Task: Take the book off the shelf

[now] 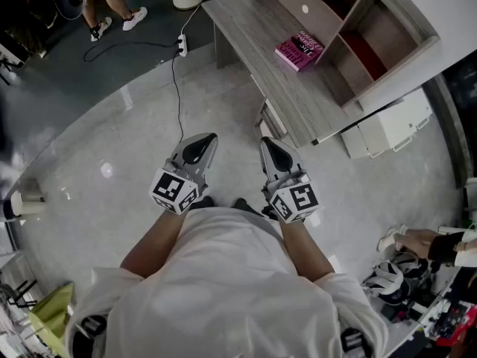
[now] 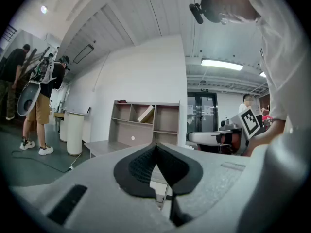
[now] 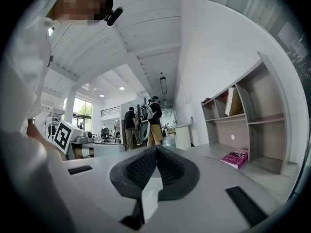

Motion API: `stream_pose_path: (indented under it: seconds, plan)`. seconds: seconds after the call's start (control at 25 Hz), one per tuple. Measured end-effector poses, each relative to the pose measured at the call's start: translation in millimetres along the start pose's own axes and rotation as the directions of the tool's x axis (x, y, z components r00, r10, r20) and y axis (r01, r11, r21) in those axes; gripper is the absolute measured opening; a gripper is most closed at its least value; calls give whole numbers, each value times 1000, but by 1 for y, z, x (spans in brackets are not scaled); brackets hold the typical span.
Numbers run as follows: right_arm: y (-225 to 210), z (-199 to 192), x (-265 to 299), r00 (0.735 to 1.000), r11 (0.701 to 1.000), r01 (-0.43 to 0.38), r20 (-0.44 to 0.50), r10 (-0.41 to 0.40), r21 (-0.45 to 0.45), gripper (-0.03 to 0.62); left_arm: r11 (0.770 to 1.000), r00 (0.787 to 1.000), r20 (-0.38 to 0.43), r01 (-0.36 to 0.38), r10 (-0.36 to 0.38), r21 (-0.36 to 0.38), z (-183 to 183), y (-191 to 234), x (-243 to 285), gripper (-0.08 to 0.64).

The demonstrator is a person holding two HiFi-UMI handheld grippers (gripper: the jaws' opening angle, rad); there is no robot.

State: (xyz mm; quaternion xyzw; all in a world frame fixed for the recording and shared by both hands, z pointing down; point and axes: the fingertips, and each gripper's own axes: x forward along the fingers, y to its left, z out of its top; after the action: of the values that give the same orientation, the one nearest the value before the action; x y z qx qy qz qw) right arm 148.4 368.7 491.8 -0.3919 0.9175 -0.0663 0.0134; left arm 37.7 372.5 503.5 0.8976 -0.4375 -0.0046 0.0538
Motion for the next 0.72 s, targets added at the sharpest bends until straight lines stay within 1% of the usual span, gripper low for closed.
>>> stream_pose_path:
  seconds: [0.12, 0.28, 0.4, 0.48, 0.52, 0.6, 0.68, 0.72]
  plan:
    - [-4, -3, -8, 1000, 1000, 0, -11, 0, 7, 14, 1000, 1000, -1, -7, 7, -13, -2, -7, -1, 14]
    - [-13, -2, -12, 1000, 1000, -3, -2, 3, 14, 14, 1000, 1000, 6, -12, 12, -23, 0, -11, 2, 14]
    - [-21, -6, -14, 1000, 1000, -13, -8, 14, 27, 14, 999, 999, 22, 26, -25, -38, -1, -22, 4, 14]
    - [-26, -11, -16, 1000, 999, -20, -13, 20, 30, 14, 998, 999, 24, 49, -48, -28, -2, -30, 5, 14]
    - [-28, -13, -16, 1000, 999, -24, -12, 24, 35, 14, 999, 999, 22, 47, -47, -22, -3, -30, 5, 14]
    - [-27, -13, -14, 999, 997, -51, 7, 50, 58, 15, 999, 999, 19, 27, -26, -30, -4, -25, 2, 14]
    - [-19, -9, -10, 993, 990, -110, 43, 107, 86, 15, 999, 1000, 15, 4, -3, -48, -4, -17, -3, 14]
    - [-14, -8, -8, 990, 986, -137, 54, 132, 94, 15, 999, 1000, 13, 4, -4, -54, -5, -15, -5, 14]
